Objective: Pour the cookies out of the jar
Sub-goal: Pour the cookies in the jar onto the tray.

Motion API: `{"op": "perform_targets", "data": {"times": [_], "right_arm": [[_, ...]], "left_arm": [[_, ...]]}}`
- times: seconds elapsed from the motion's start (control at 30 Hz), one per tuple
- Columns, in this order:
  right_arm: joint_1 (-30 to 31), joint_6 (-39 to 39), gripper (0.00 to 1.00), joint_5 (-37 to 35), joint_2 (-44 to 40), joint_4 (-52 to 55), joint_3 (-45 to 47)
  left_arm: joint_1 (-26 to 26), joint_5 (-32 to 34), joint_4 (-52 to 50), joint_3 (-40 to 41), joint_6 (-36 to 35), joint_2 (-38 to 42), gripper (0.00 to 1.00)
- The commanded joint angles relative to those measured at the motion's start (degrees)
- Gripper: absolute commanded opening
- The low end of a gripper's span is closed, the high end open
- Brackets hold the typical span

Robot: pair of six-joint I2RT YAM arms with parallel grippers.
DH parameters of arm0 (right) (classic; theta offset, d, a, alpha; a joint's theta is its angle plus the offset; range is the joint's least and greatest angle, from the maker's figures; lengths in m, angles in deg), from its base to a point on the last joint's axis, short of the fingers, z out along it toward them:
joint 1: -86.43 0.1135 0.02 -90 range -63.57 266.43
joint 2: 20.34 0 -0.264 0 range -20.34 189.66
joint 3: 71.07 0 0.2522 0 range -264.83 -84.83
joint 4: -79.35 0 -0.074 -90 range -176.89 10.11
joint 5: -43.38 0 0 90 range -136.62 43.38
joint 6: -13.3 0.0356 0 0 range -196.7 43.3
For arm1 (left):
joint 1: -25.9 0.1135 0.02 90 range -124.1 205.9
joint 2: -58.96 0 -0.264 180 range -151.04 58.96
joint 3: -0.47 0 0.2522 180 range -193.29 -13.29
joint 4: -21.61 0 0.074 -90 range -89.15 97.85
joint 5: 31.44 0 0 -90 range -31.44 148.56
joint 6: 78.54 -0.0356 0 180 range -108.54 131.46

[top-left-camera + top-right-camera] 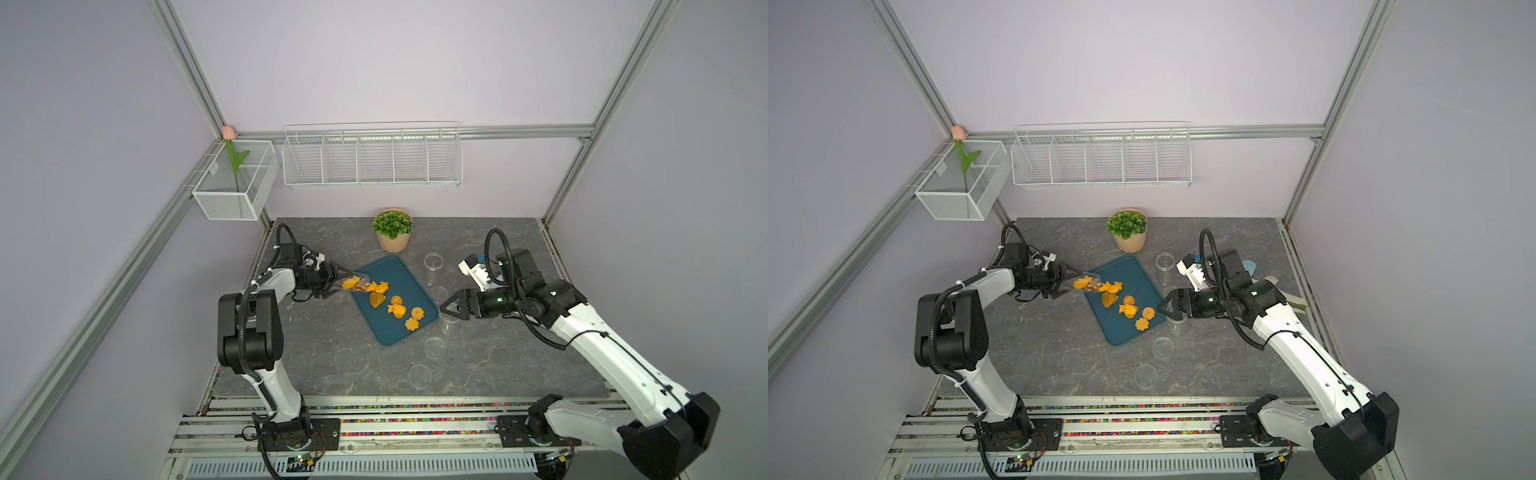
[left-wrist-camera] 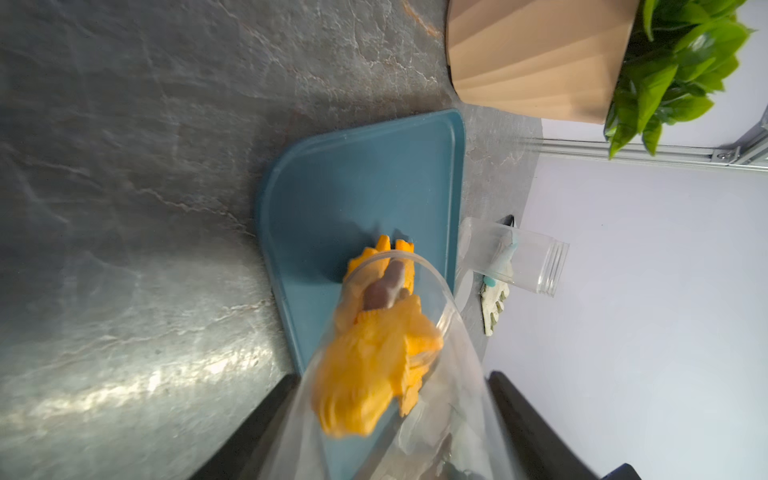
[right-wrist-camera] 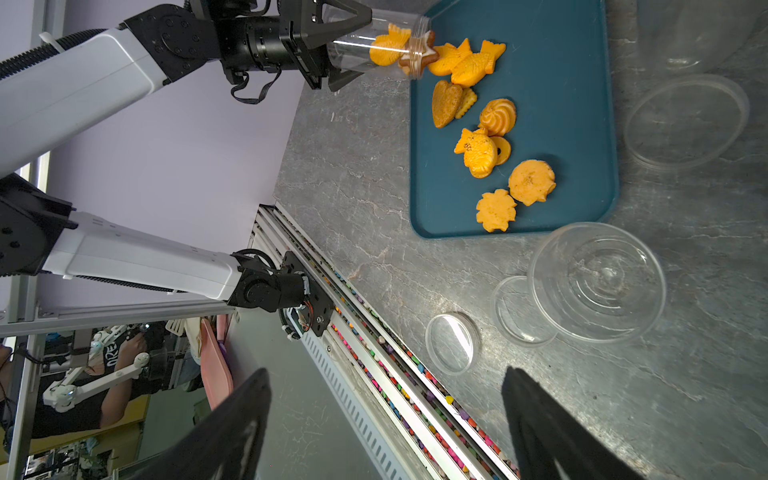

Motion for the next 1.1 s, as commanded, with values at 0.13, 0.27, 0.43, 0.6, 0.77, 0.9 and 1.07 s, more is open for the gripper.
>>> {"op": "perform_targets", "data": {"times": [0.13,0.27,0.43,0.6,0.77,0.9,1.07], "right_arm": [[0.2,-1.4,0.89,0.3,2.1,1.0,-3.0],[0.2,-1.2,0.89,0.3,2.5,0.7,-3.1],[0.2,-0.7,0.89,0.5,2.8,-0.1,-2.8],[0.3,0.1,0.89,0.7,2.9,-0.9,-2.4],[0.3,0.3,0.89,0.6,2.8,-1.1,-2.4],[0.3,0.4,0.89,0.7,2.6,-1.2,-2.2],[0.3,0.3,0.89,0.8,2.5,-1.2,-2.2]], "left_arm": [[1.1,-0.1,0.0,-1.8,-2.1,-0.9,0.68],[1.5,-0.7,0.0,-1.9,-2.3,-1.5,0.68],[1.9,-0.6,0.0,-1.9,-2.6,-1.5,0.68],[2.6,-1.0,0.0,-1.9,-2.5,-1.5,0.68],[2.8,0.2,-1.8,-2.7,-4.0,-1.4,0.68],[3.0,0.3,-1.2,-2.5,-3.5,-1.4,0.68],[3.0,1.1,-1.8,-2.5,-3.8,-0.5,0.68]]}}
